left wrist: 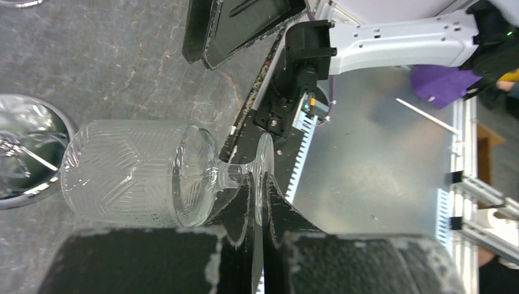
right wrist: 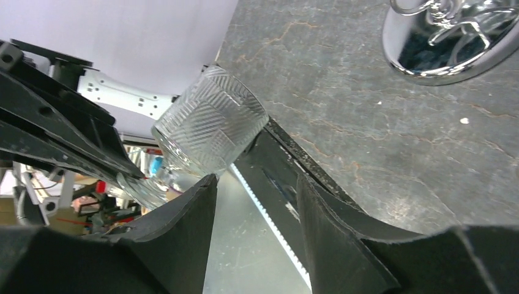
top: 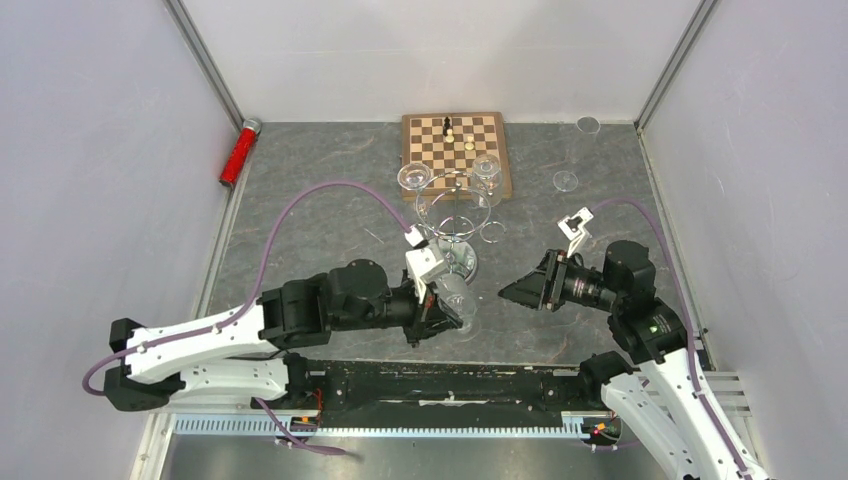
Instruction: Take the wine glass off the wine glass rack
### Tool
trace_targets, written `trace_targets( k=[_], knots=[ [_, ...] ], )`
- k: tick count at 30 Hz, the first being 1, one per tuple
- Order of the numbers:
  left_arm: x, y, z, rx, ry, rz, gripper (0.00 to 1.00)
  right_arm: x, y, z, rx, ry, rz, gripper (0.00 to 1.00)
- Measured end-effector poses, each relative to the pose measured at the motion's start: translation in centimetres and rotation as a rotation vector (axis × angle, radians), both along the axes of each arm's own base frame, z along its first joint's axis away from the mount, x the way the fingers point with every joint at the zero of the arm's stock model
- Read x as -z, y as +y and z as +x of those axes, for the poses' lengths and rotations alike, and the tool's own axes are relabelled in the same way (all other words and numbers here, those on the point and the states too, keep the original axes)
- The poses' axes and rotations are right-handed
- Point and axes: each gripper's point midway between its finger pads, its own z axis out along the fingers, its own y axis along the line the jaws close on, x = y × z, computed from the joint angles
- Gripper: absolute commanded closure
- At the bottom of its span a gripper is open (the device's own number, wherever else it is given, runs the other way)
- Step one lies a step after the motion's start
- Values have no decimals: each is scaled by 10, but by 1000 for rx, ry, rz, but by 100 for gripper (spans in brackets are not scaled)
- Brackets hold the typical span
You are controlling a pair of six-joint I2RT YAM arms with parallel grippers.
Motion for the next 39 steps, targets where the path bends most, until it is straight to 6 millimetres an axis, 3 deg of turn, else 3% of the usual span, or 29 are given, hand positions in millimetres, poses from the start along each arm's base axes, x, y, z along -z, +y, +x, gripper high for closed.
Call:
trace_targets(
  k=[8,18,24,31,39],
  knots=[
    [1,-4,-6,2,-178,-11,98,-20,7,-3,-7,44,97,44],
    [10,-4,1,-1,-395,-78,98,-33,17,-10,-53,91,174,43],
    [3,-3,8,-15,-487,-122,98,-35,32,-19,-123,136,187,43],
    [3,3,8,-17,-522,-158,98,-33,51,-33,-198,168,182,44],
    [0,6,6,-13,-524,-187,98,-34,68,-35,-211,181,191,45]
  ],
)
